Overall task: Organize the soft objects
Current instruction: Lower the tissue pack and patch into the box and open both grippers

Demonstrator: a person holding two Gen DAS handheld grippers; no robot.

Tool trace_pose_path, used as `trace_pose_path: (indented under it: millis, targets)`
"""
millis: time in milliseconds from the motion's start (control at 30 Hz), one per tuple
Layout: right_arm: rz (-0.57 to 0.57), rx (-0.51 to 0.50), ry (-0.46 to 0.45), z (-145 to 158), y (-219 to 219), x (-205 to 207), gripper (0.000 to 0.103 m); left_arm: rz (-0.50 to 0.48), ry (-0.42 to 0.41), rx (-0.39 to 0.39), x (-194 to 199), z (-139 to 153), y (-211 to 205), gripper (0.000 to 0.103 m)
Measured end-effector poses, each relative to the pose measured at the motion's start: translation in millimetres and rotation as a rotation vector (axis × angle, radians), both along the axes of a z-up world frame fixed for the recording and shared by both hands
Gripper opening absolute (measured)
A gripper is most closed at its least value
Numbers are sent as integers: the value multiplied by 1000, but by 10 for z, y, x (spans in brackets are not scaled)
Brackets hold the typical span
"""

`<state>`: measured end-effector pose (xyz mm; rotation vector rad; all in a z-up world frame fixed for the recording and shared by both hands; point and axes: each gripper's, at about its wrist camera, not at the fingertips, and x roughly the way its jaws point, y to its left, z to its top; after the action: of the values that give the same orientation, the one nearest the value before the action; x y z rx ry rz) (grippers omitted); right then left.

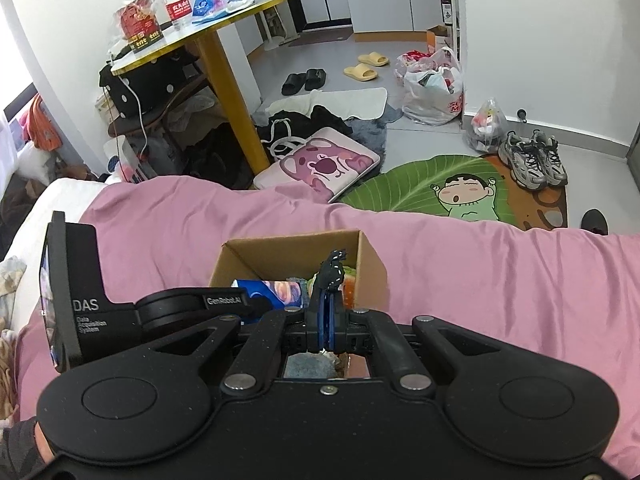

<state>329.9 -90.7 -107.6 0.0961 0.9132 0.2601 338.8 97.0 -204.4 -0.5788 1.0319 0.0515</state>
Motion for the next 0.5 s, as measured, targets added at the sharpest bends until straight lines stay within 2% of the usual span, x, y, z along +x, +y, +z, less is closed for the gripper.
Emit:
trace_pose_path:
  millis: [400,500]
  targets:
    - [21,-4,20,-84,183,88,3,-66,7,21,39,-21,-54,23]
    - [16,-22,31,-161,230,108,3,-60,25,24,46,19,-15,29]
